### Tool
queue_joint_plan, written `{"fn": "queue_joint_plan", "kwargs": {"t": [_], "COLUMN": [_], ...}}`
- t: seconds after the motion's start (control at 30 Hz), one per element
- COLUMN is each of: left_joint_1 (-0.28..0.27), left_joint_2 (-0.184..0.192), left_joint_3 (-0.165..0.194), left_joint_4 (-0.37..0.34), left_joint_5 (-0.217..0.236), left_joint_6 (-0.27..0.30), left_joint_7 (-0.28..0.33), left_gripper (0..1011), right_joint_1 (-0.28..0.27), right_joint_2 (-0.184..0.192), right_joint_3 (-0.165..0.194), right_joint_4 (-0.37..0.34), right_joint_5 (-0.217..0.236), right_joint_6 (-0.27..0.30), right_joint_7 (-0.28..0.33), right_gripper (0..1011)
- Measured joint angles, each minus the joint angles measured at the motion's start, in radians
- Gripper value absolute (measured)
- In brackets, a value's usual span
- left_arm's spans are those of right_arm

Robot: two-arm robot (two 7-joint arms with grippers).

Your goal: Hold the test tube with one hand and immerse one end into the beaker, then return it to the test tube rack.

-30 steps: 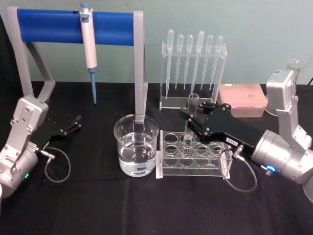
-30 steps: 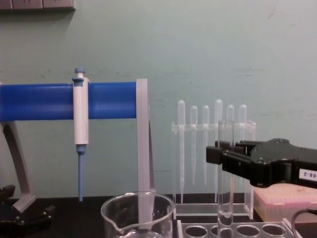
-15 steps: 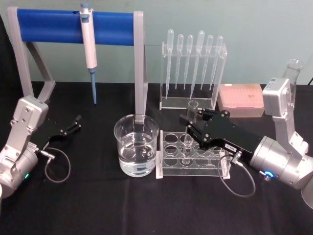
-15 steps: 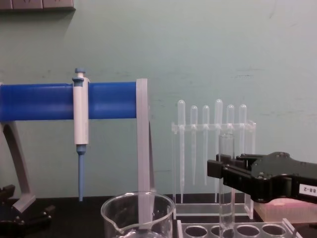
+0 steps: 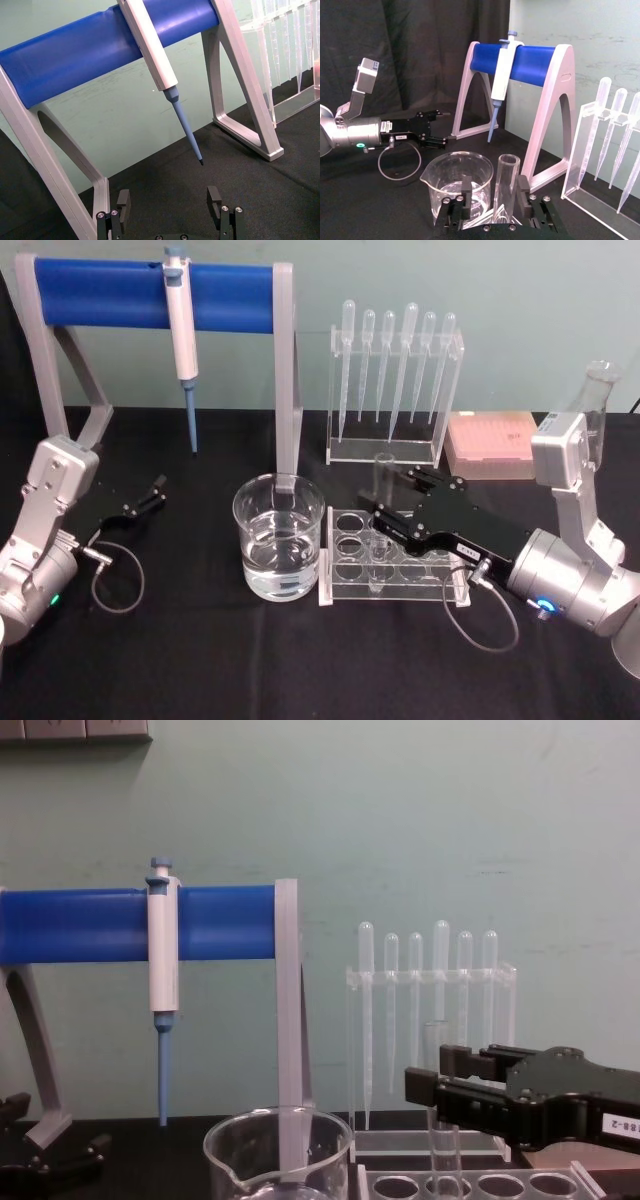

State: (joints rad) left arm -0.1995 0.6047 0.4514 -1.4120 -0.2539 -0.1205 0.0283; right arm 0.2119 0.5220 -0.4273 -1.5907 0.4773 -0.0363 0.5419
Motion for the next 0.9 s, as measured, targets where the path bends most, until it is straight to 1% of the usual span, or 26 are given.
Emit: {"fn": "queue_joint_plan", "kwargs": {"t": [0.07,0.1,0.13,0.2,0.23,0.3,0.33,0.4,0.43,0.47,0.5,0.57,0.6,0.63,0.73,0.77,0.8,0.83,0.9], "left_joint_1": [0.0,0.0,0.0,0.0,0.0,0.0,0.0,0.0,0.0,0.0,0.0,0.0,0.0,0.0,0.0,0.0,0.0,0.0,0.0], "left_joint_2": [0.0,0.0,0.0,0.0,0.0,0.0,0.0,0.0,0.0,0.0,0.0,0.0,0.0,0.0,0.0,0.0,0.0,0.0,0.0], "left_joint_3": [0.0,0.0,0.0,0.0,0.0,0.0,0.0,0.0,0.0,0.0,0.0,0.0,0.0,0.0,0.0,0.0,0.0,0.0,0.0], "left_joint_4": [0.0,0.0,0.0,0.0,0.0,0.0,0.0,0.0,0.0,0.0,0.0,0.0,0.0,0.0,0.0,0.0,0.0,0.0,0.0], "left_joint_5": [0.0,0.0,0.0,0.0,0.0,0.0,0.0,0.0,0.0,0.0,0.0,0.0,0.0,0.0,0.0,0.0,0.0,0.0,0.0], "left_joint_6": [0.0,0.0,0.0,0.0,0.0,0.0,0.0,0.0,0.0,0.0,0.0,0.0,0.0,0.0,0.0,0.0,0.0,0.0,0.0], "left_joint_7": [0.0,0.0,0.0,0.0,0.0,0.0,0.0,0.0,0.0,0.0,0.0,0.0,0.0,0.0,0.0,0.0,0.0,0.0,0.0], "left_gripper": [1000,1000,1000,1000,1000,1000,1000,1000,1000,1000,1000,1000,1000,1000,1000,1000,1000,1000,1000], "right_joint_1": [-0.002,-0.002,-0.003,-0.006,-0.008,-0.011,-0.016,-0.022,-0.031,-0.038,-0.053,-0.07,-0.08,-0.101,-0.143,-0.174,-0.189,-0.221,-0.25], "right_joint_2": [-0.001,-0.001,0.0,0.003,0.005,0.009,0.014,0.019,0.025,0.029,0.036,0.044,0.048,0.056,0.068,0.074,0.076,0.076,0.075], "right_joint_3": [0.001,0.002,0.004,0.009,0.012,0.019,0.026,0.035,0.045,0.052,0.066,0.08,0.088,0.106,0.134,0.154,0.164,0.185,0.202], "right_joint_4": [-0.002,-0.004,-0.008,-0.024,-0.031,-0.047,-0.063,-0.081,-0.099,-0.111,-0.129,-0.148,-0.157,-0.173,-0.195,-0.204,-0.208,-0.213,-0.218], "right_joint_5": [0.0,0.0,0.0,0.0,0.0,0.0,0.0,0.001,0.001,0.001,0.002,0.003,0.003,0.003,-0.001,-0.011,-0.017,-0.031,-0.051], "right_joint_6": [0.001,0.001,0.001,0.001,0.001,0.0,0.0,-0.002,-0.005,-0.007,-0.011,-0.015,-0.017,-0.019,-0.021,-0.021,-0.022,-0.028,-0.037], "right_joint_7": [0.0,0.0,0.0,-0.004,-0.005,-0.009,-0.015,-0.021,-0.029,-0.033,-0.044,-0.054,-0.061,-0.076,-0.104,-0.13,-0.145,-0.176,-0.21], "right_gripper": [565,595,651,707,754,789,842,880,893,939,960,1003,1003,1003,1002,1003,1003,1002,1003]}}
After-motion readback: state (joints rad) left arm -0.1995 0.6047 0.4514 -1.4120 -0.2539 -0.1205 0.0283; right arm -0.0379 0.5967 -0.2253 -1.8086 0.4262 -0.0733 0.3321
